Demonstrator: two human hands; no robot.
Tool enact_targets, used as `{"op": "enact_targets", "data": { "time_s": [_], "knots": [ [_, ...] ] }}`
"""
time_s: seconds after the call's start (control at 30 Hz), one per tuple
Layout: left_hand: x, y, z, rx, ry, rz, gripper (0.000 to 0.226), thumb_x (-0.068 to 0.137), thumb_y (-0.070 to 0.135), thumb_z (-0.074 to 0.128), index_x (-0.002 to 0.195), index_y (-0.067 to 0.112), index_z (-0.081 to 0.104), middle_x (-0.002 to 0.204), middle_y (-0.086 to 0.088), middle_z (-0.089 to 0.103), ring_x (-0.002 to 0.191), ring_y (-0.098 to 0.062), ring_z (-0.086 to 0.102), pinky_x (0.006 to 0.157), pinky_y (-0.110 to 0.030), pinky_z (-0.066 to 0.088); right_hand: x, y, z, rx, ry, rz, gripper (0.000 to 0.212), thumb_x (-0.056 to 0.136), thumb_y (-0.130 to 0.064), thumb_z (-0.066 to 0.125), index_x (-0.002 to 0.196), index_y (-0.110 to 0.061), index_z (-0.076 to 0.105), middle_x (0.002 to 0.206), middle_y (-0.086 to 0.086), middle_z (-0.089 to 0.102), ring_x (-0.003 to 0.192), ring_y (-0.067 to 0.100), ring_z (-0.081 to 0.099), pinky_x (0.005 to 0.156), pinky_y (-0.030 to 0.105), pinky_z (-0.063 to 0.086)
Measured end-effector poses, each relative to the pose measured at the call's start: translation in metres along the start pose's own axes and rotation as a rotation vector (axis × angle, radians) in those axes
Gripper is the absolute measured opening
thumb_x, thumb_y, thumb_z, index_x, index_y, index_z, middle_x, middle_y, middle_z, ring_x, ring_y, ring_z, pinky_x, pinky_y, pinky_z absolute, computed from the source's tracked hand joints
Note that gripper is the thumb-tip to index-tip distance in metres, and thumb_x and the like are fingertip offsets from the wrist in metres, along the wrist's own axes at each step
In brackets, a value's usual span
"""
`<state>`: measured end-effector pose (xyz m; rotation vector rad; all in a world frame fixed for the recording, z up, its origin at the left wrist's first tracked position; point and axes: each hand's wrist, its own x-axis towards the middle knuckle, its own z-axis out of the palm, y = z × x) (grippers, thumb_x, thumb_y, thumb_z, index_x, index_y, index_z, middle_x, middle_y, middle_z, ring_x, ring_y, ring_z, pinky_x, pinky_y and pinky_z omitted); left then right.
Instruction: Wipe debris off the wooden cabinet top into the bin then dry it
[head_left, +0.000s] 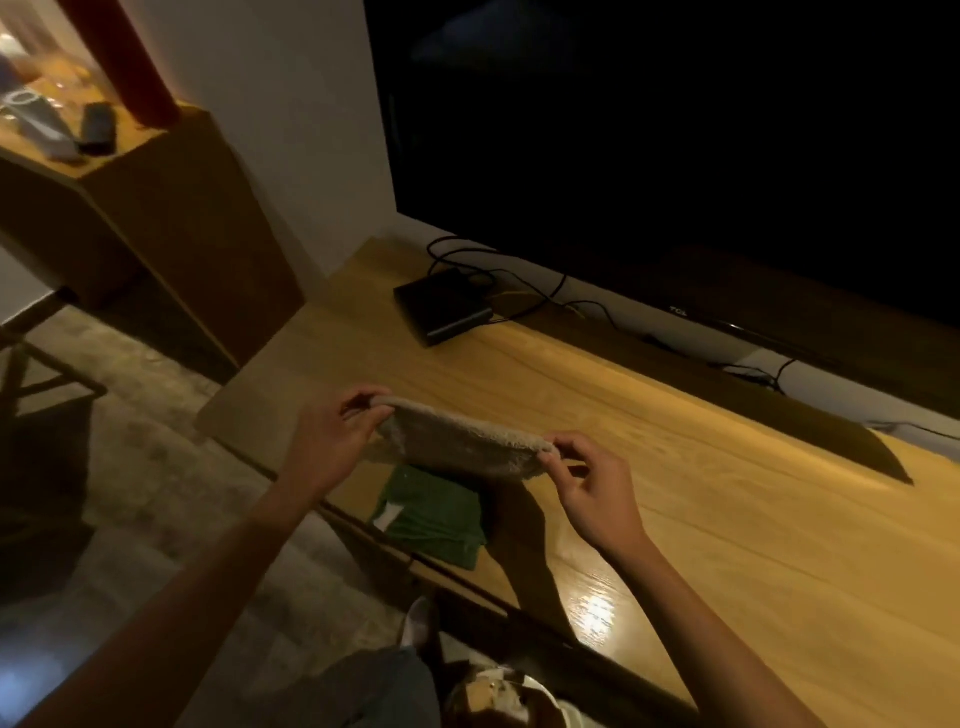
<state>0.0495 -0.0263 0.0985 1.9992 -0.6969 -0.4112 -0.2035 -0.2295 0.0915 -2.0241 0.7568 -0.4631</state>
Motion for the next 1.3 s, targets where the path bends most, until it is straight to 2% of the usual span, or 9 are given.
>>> {"op": "enact_targets", "data": {
  "time_s": [0.1,0.23,0.43,0.53,0.63,0.73,0.93,1.13,1.3],
  "knots": [
    [0.026,-0.020,-0.008,0.060,-0.094,0.023,0.040,0.091,0.029,0.072,0.088,0.068,0.063,0.094,0.043,0.065,0.095,0.015,0.062,0.076,-0.011,0.048,0.006,-0.002,0.028,0.017,0.065,0.066,0.019,0.099,-0.025,0.067,0.108,-0.042,0.066,0.100,-0.034,0.067,0.097,-0.008,0.063,0.073,0.008,0.050],
    [0.065,-0.034,-0.008,0.101,-0.176,0.099,0.024,0.091,0.032,0.071,0.097,0.054,0.064,0.090,0.045,0.063,0.094,0.021,0.060,0.072,0.002,0.044,0.028,0.002,0.046,-0.025,0.156,0.160,0.015,0.099,-0.027,0.067,0.112,-0.031,0.071,0.102,-0.025,0.068,0.098,-0.010,0.062,0.069,0.009,0.051],
    [0.149,-0.051,0.028,0.229,-0.232,0.178,0.019,0.092,0.038,0.069,0.109,0.031,0.074,0.089,0.021,0.066,0.077,0.013,0.060,0.064,-0.016,0.046,0.090,0.022,0.049,-0.110,0.188,0.257,0.012,0.099,-0.026,0.067,0.110,-0.027,0.072,0.096,-0.018,0.068,0.093,-0.007,0.063,0.071,0.012,0.051],
    [0.193,-0.058,0.055,0.398,-0.240,0.294,0.018,0.088,0.032,0.073,0.103,0.024,0.078,0.098,0.004,0.073,0.094,-0.015,0.062,0.077,-0.026,0.042,0.125,0.042,0.049,-0.175,0.173,0.338,0.018,0.100,-0.026,0.065,0.113,-0.018,0.073,0.100,-0.007,0.071,0.094,0.007,0.064,0.080,0.030,0.055],
    [0.226,-0.065,0.081,0.497,-0.252,0.349,0.017,0.086,0.026,0.076,0.100,0.018,0.080,0.110,-0.004,0.069,0.112,-0.027,0.051,0.089,-0.035,0.046,0.156,0.064,0.056,-0.203,0.174,0.423,0.020,0.100,-0.030,0.064,0.112,-0.018,0.074,0.099,-0.004,0.072,0.094,0.015,0.065,0.078,0.034,0.054],
    [0.244,-0.073,0.099,0.633,-0.272,0.339,0.018,0.088,0.028,0.072,0.102,0.022,0.081,0.123,-0.004,0.061,0.122,-0.028,0.042,0.090,-0.046,0.048,0.179,0.086,0.066,-0.214,0.170,0.522,0.021,0.101,-0.032,0.064,0.113,-0.019,0.074,0.100,-0.004,0.071,0.092,0.014,0.064,0.078,0.030,0.051],
    [0.244,-0.078,0.121,0.867,-0.253,0.487,0.029,0.077,0.015,0.078,0.105,0.018,0.074,0.146,-0.016,0.048,0.136,-0.038,0.038,0.102,-0.056,0.034,0.201,0.108,0.080,-0.294,0.221,0.627,0.030,0.098,-0.036,0.068,0.122,-0.018,0.070,0.113,0.000,0.071,0.097,0.013,0.065,0.081,0.031,0.056],
    [0.240,-0.080,0.123,0.923,-0.268,0.519,0.016,0.075,0.012,0.081,0.090,0.017,0.077,0.150,-0.018,0.044,0.137,-0.040,0.036,0.101,-0.057,0.031,0.196,0.107,0.079,-0.313,0.207,0.655,0.037,0.098,-0.043,0.065,0.125,-0.019,0.066,0.125,0.004,0.065,0.105,0.018,0.066,0.087,0.040,0.060],
    [0.232,-0.076,0.109,0.826,-0.243,0.642,0.021,0.083,0.026,0.072,0.103,0.021,0.078,0.157,-0.013,0.038,0.140,-0.036,0.033,0.098,-0.054,0.034,0.173,0.082,0.053,-0.430,0.226,0.539,0.043,0.101,-0.046,0.057,0.136,-0.020,0.060,0.139,0.005,0.056,0.120,0.024,0.060,0.092,0.040,0.056]
  ]
}}
